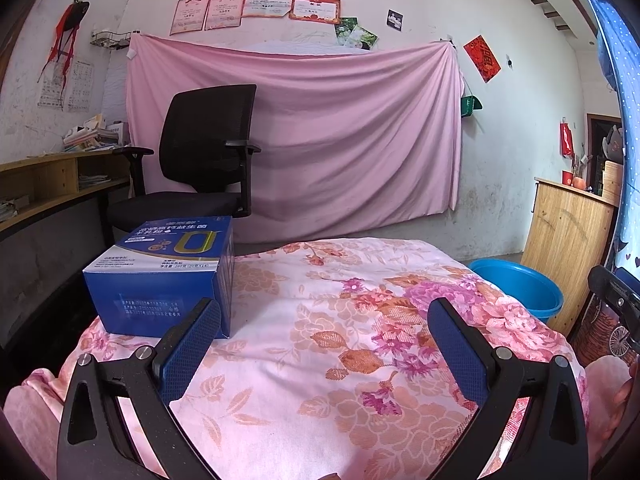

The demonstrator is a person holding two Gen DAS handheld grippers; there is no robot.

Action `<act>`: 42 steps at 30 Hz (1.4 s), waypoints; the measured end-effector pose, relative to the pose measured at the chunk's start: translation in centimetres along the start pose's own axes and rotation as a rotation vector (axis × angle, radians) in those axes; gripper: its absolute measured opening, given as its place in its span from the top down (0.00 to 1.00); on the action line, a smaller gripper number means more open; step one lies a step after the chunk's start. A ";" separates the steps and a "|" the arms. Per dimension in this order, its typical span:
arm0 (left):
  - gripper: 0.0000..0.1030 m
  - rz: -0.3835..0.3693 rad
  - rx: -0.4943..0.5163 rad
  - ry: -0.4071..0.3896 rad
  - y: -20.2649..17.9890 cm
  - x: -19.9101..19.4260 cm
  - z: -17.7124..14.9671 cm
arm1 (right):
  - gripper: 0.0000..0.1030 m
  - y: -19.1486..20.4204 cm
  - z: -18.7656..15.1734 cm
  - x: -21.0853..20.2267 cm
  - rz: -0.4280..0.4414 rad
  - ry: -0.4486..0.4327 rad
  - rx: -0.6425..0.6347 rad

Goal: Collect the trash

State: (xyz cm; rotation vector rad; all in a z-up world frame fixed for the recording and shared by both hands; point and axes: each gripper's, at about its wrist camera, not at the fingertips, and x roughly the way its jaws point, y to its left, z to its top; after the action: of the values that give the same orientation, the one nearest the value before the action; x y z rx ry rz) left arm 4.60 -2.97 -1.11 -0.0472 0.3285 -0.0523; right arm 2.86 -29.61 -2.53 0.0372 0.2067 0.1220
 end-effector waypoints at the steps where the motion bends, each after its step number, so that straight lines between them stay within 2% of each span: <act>1: 0.02 0.000 0.000 0.000 0.0 0.0 -0.1 | 0.00 0.0 0.0 0.0 0.001 -0.001 0.000; 42: 0.02 0.007 -0.017 -0.007 0.5 -0.1 -0.2 | 0.00 0.6 -0.3 0.0 0.010 0.009 -0.001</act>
State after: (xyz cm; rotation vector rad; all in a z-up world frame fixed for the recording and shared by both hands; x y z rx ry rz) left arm 4.44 -2.47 -1.31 -0.0627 0.3218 -0.0426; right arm 2.73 -29.02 -2.79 0.0366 0.2153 0.1327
